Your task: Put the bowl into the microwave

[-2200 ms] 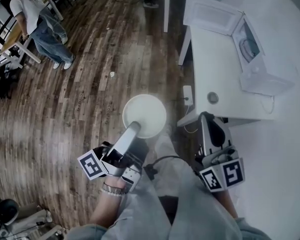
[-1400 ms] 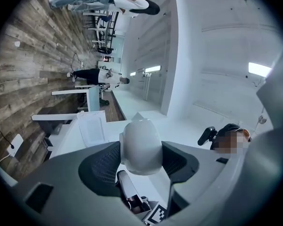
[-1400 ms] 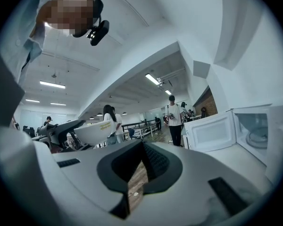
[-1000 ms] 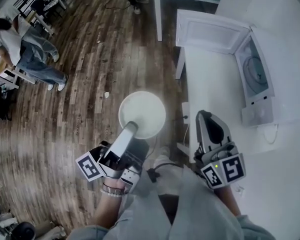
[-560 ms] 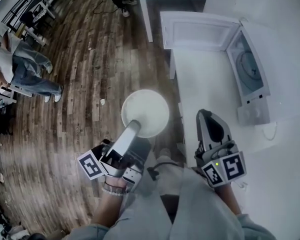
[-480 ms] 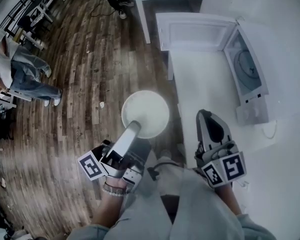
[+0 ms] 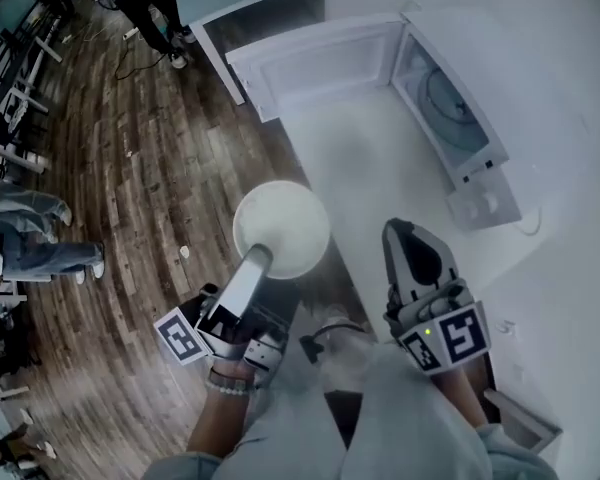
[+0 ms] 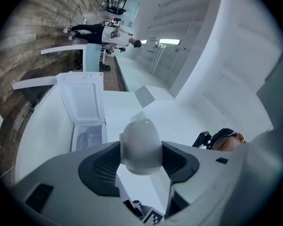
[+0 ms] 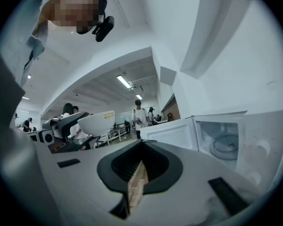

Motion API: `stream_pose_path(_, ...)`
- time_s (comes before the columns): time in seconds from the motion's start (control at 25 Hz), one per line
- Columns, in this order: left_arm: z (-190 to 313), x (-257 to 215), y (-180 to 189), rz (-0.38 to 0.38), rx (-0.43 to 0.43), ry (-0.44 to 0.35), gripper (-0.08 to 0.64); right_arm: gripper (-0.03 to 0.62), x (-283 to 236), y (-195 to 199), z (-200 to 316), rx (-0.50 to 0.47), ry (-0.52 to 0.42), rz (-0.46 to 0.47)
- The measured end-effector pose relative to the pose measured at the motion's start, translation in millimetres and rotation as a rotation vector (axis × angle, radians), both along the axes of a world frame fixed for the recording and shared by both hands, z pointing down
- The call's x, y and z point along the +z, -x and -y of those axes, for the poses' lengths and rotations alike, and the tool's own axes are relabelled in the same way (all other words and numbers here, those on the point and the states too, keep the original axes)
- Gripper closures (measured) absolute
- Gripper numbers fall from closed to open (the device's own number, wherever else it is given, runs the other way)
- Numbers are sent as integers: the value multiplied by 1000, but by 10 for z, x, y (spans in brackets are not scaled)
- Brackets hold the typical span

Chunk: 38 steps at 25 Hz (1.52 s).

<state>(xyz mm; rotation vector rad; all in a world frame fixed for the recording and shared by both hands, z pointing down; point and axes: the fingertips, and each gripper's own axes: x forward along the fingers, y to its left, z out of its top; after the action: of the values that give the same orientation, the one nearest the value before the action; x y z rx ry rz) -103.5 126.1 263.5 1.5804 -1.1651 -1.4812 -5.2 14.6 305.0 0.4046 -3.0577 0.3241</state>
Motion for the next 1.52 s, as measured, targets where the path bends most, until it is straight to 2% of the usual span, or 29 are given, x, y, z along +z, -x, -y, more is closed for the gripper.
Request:
stream_pose_path(0.48, 553, 33, 625, -8, 291, 37, 302, 591, -9, 342, 254, 290, 4, -44)
stream_pose_path(0.72, 661, 60, 939, -4, 385, 47, 302, 591, -46, 600, 251, 382, -7, -49)
stream_pose_path(0.92, 747, 84, 1098, 10, 495, 44, 302, 590, -98, 703, 201, 492, -24, -60)
stream_pose_path(1.08, 759, 100, 1176, -7, 545, 28, 302, 591, -118, 789, 124, 533, -39, -73)
stream_pose_path(1.28, 776, 98, 1220, 14, 606, 22, 302, 589, -149, 846, 53, 587, -58, -78)
stream_pose_path(1.52, 799, 164, 1215, 9, 649, 29, 302, 589, -151, 853, 34, 624, -65, -76)
